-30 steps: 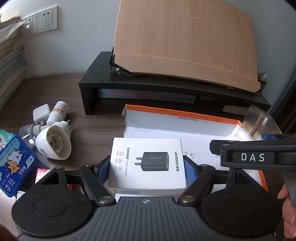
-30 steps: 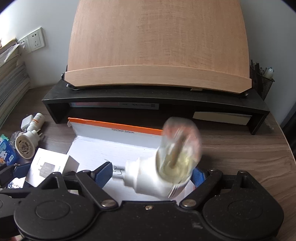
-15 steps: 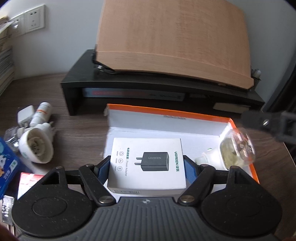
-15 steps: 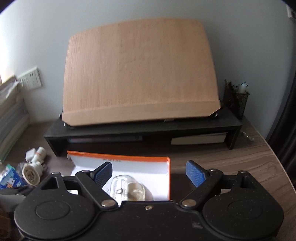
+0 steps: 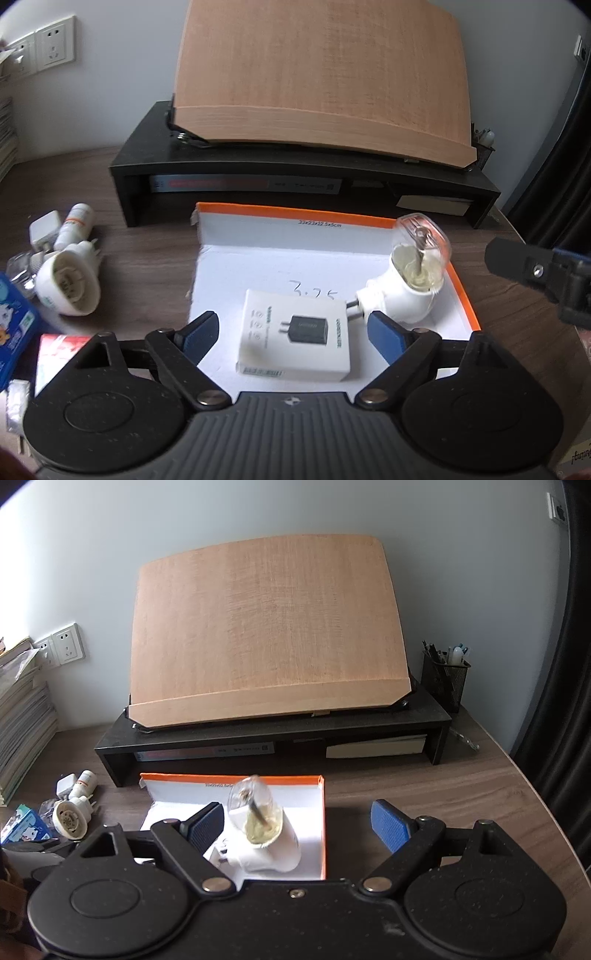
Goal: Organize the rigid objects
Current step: 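Open the right tool to drop the air freshener while left releases charger box into box, then move both open tools back toward the remaining items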
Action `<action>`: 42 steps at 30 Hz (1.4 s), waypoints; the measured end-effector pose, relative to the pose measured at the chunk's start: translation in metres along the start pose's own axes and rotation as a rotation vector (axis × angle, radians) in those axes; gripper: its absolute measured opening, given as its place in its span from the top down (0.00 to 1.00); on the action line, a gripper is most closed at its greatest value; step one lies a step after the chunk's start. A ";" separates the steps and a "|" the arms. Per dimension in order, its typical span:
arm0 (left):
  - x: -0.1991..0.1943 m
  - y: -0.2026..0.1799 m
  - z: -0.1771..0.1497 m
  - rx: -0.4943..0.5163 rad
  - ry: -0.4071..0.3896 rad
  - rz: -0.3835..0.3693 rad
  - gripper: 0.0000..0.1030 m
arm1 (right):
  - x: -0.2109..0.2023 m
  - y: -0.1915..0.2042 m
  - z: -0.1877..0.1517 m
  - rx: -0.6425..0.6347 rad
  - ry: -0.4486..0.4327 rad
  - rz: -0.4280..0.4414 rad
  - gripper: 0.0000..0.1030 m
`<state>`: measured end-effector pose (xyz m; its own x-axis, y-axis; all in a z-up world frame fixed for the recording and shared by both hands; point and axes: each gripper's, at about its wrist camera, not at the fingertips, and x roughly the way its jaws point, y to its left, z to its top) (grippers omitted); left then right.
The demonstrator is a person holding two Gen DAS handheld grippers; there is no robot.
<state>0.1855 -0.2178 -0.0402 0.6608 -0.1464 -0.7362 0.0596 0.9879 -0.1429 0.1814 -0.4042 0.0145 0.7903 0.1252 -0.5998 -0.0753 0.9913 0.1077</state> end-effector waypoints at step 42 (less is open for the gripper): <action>-0.108 0.183 -0.046 -0.186 -0.038 0.156 0.09 | -0.032 0.184 -0.051 -0.093 0.110 0.107 0.01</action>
<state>0.0903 -0.0236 -0.0170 0.6791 0.0127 -0.7339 -0.1818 0.9716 -0.1514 0.1109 -0.2234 0.0135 0.7039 0.2291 -0.6723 -0.2154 0.9708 0.1053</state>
